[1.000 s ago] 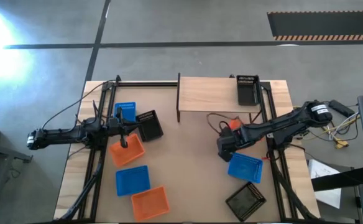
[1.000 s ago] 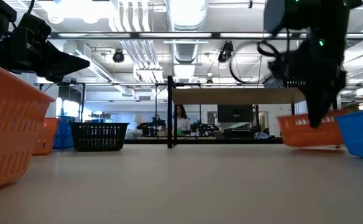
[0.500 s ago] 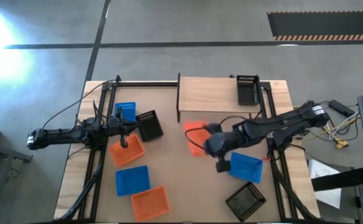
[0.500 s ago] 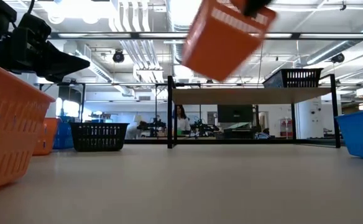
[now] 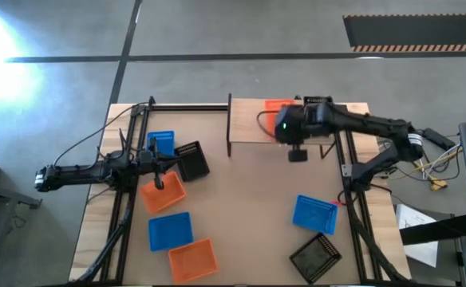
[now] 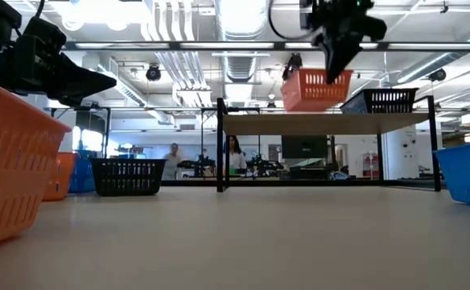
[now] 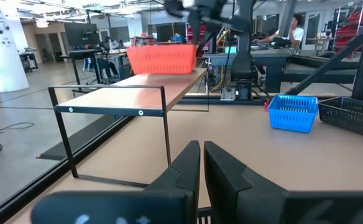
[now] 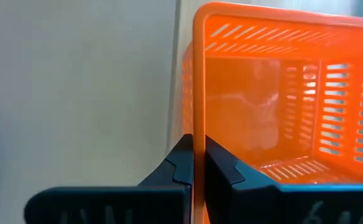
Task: Stack baskets on shelf by color
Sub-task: Put the top right orange bin on the shelf, then put the bottom right blue bin on the shelf
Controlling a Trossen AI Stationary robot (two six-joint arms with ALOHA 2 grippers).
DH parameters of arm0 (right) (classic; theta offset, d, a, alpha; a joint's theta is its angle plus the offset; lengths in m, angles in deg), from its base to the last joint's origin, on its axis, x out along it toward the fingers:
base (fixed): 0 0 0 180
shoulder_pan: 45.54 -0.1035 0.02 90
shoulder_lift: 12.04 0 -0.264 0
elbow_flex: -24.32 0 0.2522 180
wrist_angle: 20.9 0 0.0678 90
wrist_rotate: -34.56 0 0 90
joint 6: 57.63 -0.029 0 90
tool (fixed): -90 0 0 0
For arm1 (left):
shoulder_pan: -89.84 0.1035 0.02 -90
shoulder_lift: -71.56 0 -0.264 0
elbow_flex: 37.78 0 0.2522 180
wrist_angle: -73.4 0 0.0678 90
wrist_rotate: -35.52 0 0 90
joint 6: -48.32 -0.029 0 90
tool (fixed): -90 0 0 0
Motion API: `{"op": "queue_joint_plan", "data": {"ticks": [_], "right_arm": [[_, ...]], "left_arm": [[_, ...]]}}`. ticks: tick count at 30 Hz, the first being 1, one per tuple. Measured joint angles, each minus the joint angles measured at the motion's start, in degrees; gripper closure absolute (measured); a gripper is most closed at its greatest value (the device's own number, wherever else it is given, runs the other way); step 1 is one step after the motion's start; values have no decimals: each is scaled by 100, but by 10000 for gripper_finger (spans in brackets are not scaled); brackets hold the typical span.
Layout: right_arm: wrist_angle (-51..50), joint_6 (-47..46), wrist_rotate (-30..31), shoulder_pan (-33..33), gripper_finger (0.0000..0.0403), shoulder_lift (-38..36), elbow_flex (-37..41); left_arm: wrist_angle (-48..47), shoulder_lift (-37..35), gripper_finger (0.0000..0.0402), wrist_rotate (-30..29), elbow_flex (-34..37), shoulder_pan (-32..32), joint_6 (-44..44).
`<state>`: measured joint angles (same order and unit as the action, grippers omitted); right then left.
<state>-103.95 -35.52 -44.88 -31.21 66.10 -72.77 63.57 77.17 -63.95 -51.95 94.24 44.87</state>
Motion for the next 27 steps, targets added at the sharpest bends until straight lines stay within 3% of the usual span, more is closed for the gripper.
{"op": "queue_joint_plan", "data": {"ticks": [4,9,13,20,27], "right_arm": [[113,147,-569,664,394,-17,116],[101,-160,-599,968,392,-25,127],[80,-118,-609,972,371,-25,127],[22,-84,-467,962,297,-55,94],[195,-1316,-436,230,278,-378,-23]], "left_arm": [[0,0,395,0,-1,0,0],[0,0,395,0,0,0,0],[0,0,395,0,-1,-1,0],[1,0,395,0,-2,-1,0],[2,0,395,0,0,-1,0]]}}
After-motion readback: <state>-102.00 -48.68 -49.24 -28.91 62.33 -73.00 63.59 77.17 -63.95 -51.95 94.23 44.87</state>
